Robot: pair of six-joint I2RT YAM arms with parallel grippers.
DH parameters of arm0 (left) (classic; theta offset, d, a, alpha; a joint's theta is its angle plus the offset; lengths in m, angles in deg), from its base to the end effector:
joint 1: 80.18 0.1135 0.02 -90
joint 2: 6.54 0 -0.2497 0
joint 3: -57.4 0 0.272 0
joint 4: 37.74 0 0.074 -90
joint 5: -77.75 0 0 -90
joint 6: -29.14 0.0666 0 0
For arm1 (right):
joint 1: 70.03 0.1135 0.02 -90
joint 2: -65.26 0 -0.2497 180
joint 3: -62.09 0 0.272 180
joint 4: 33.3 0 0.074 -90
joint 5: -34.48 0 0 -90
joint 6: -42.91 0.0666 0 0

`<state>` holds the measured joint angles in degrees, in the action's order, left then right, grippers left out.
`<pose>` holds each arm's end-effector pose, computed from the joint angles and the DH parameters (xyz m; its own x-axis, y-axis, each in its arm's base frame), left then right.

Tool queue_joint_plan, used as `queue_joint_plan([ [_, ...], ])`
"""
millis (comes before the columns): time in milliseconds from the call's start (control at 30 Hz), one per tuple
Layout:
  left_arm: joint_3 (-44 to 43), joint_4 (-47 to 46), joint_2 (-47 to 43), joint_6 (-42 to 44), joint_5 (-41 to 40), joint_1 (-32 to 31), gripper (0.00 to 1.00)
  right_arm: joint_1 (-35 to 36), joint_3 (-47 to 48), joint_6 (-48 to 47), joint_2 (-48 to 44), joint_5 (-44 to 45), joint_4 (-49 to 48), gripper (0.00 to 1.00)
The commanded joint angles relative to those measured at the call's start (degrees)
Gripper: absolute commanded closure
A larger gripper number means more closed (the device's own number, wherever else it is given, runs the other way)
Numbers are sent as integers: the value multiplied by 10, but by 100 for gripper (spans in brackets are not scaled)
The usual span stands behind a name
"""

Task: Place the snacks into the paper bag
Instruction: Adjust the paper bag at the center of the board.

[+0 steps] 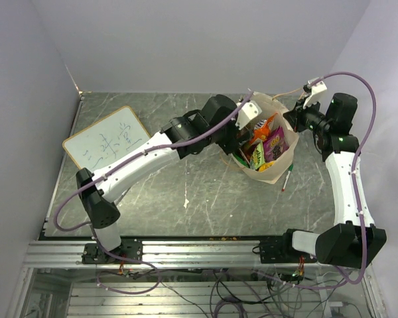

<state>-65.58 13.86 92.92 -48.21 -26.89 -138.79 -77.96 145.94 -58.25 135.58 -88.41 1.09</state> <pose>0.2397 -0.3605 0.4032 -0.0838 0.5441 -0.8348 0.7462 0.5895 0.3093 0.3237 -0.0086 0.3660 -0.2712 -0.1263 -0.9542 -0.4477 0.8941 0.0088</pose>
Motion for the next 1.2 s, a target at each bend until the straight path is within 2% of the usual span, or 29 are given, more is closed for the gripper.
queue_joint_plan([
  [0, 14, -6, 13, -89, 61, 39, 1, -4, -1, 3, 8, -10, -7, 100],
  [233, 10, -6, 47, -151, 143, 79, 1, -4, -8, 3, 4, -6, -12, 100],
  [533, -23, 4, 87, -184, 236, 97, 17, -4, -11, 6, -1, -16, -14, 100],
  [900, -30, 5, 93, -194, 274, 110, 32, -3, 0, 17, 10, -29, -11, 100],
  [967, -31, 4, 92, -196, 280, 120, 32, -3, 17, 29, 23, -12, -7, 100],
  [1167, -44, 5, 87, -193, 295, 145, 22, -4, 99, 21, 92, 73, 29, 100],
])
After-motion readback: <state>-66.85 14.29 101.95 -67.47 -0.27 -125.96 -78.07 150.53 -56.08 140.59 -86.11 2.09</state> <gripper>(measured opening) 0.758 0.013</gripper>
